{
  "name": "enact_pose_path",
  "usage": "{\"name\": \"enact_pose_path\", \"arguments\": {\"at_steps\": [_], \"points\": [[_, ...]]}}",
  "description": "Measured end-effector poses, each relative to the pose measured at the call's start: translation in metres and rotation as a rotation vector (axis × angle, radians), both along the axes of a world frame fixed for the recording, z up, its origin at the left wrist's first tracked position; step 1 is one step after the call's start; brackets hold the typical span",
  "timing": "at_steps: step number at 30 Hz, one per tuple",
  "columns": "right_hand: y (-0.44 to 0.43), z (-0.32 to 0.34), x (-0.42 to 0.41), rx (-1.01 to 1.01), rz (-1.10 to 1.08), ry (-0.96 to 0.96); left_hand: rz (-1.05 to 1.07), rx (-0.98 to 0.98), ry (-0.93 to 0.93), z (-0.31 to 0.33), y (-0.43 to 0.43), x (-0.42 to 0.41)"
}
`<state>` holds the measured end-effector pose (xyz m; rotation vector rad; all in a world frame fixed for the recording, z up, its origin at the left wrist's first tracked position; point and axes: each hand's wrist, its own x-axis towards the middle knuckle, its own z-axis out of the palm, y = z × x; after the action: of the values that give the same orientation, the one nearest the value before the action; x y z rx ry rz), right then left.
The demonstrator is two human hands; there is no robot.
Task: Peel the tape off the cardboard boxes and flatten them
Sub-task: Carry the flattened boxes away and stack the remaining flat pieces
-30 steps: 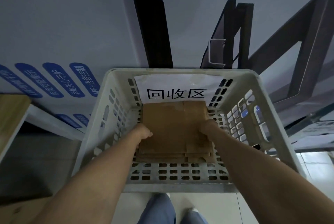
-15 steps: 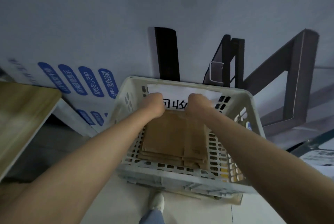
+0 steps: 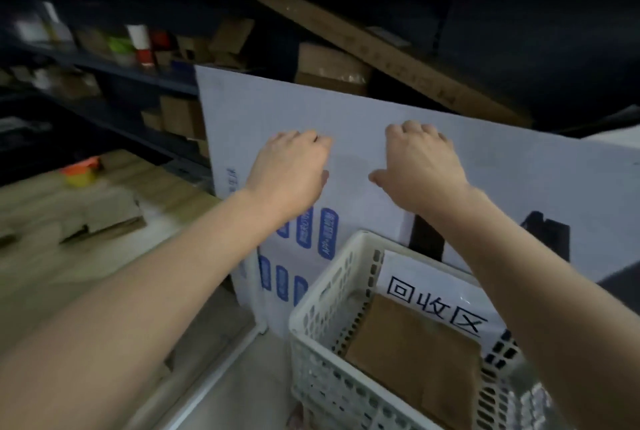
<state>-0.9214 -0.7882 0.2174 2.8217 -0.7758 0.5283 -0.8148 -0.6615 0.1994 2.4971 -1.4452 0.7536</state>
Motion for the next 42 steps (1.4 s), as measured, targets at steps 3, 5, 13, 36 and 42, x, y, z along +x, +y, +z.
{"name": "enact_pose_path", "arguments": {"at_steps": [3,5,13,36,42], "points": [[0.045,0.023,0.023,-0.065,0.065,-0.060,0.048,-0.049,-0.039,0.021,0.048,0.014],[0.076,0.033,0.042,-0.094,0.108,-0.112,0.091,-0.083,-0.087,0.028,0.084,0.028],[0.247,0.030,0.150,-0.091,0.266,-0.193,0.260,-0.085,-0.174,0.022,0.271,0.110],[0.494,-0.122,0.428,0.156,0.461,0.199,0.541,0.021,0.270,-0.116,0.528,0.347],[0.539,-0.179,0.456,0.253,0.256,0.315,0.341,0.080,0.334,-0.156,0.567,0.389]]}}
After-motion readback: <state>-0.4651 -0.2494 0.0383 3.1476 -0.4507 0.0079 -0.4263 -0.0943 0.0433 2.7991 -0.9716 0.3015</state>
